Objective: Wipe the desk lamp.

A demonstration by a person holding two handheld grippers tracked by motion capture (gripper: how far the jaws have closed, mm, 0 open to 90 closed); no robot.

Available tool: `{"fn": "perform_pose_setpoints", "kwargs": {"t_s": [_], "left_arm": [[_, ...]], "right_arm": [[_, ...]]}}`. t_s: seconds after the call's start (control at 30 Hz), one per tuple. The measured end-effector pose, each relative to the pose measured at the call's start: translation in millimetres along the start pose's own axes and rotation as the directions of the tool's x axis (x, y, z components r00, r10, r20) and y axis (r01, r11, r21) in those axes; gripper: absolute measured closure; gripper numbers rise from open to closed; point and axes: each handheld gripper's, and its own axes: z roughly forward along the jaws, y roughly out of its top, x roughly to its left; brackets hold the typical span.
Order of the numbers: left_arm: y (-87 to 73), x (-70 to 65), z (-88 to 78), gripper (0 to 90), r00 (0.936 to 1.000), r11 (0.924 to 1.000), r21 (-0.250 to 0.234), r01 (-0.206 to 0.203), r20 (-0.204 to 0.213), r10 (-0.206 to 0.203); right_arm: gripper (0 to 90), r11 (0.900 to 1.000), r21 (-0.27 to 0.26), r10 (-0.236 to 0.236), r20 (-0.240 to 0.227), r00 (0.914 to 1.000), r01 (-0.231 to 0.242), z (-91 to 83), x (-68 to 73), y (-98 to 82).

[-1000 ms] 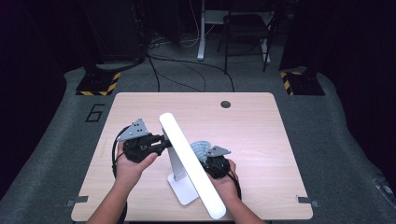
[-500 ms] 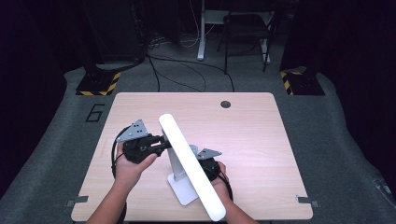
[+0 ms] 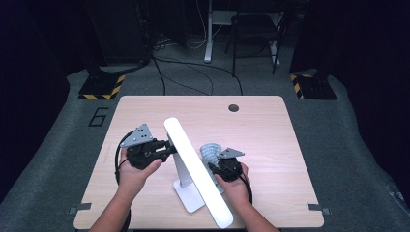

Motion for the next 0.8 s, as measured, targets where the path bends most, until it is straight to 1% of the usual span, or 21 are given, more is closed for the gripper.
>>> {"fn": "perform_pose_setpoints", "kwargs": {"t_s": [0.07, 0.1, 0.13, 0.27, 0.33, 0.5, 0.53, 0.6, 0.63, 0.7, 0.73, 0.77, 0.8], "left_arm": [[0.3, 0.3, 0.2, 75.9, 1.0000, 1.0000, 0.002, -0.001, -0.001, 0.001], [0.7, 0.6, 0.3, 75.9, 1.0000, 1.0000, 0.004, -0.002, -0.001, 0.002], [1.1, 1.1, 0.8, 76.0, 1.0000, 1.0000, 0.003, -0.004, -0.002, 0.004], [1.8, 3.0, 1.8, 75.6, 1.0000, 1.0000, 0.003, 0.001, -0.009, -0.001], [1.6, 4.1, 1.7, 75.0, 1.0000, 1.0000, 0.001, 0.005, -0.002, -0.005], [-0.5, 5.2, 1.3, 72.5, 0.9999, 0.9999, -0.011, 0.012, -0.005, -0.012], [-1.1, 5.2, 1.3, 71.4, 0.9998, 0.9998, -0.008, 0.020, 0.001, -0.020], [-3.3, 6.0, 3.0, 68.2, 0.9999, 0.9999, 0.002, 0.015, -0.002, -0.015], [-4.9, 5.8, 4.0, 67.5, 0.9999, 0.9999, 0.003, 0.013, 0.000, -0.013], [-7.3, 6.6, 5.6, 67.9, 0.9997, 0.9997, 0.010, 0.023, 0.009, -0.023], [-8.0, 7.1, 6.4, 68.0, 0.9997, 0.9996, 0.013, 0.023, 0.008, -0.023], [-8.7, 7.6, 7.3, 68.0, 0.9997, 0.9996, 0.018, 0.023, 0.008, -0.023], [-9.6, 7.5, 8.3, 67.9, 0.9996, 0.9995, 0.018, 0.027, 0.010, -0.027]], "right_arm": [[64.3, 1.000, 0.002, 0.029, -0.001, 0.9996, -0.029, -2.1, -3.0, -1.8], [64.3, 1.000, 0.001, 0.031, -0.006, 0.9995, -0.031, -2.7, -3.5, -2.5], [64.3, 1.000, -0.003, 0.024, -0.005, 0.9997, -0.024, -3.4, -3.9, -3.6], [64.3, 1.000, -0.010, 0.030, -0.003, 0.9996, -0.030, -7.2, 2.0, -8.0], [64.3, 0.999, -0.011, 0.030, -0.014, 0.9995, -0.030, -10.6, 4.9, -11.8], [64.2, 0.999, -0.014, 0.041, -0.039, 0.9984, -0.041, -19.4, 9.0, -19.6], [64.2, 0.999, -0.019, 0.033, -0.042, 0.9986, -0.034, -21.0, 9.6, -21.2], [64.1, 0.999, -0.016, 0.041, -0.048, 0.9980, -0.042, -24.4, 11.3, -24.0], [64.1, 0.999, -0.018, 0.034, -0.051, 0.9981, -0.035, -25.6, 12.0, -25.0], [64.1, 0.999, -0.021, 0.031, -0.055, 0.9980, -0.032, -27.7, 13.5, -27.2], [64.1, 0.999, -0.016, 0.036, -0.060, 0.9976, -0.037, -29.3, 13.8, -28.0], [64.0, 1.000, -0.009, 0.026, -0.062, 0.9977, -0.026, -30.3, 13.1, -28.1], [64.0, 0.999, -0.010, 0.031, -0.068, 0.9972, -0.032, -30.9, 13.5, -28.6]]}}
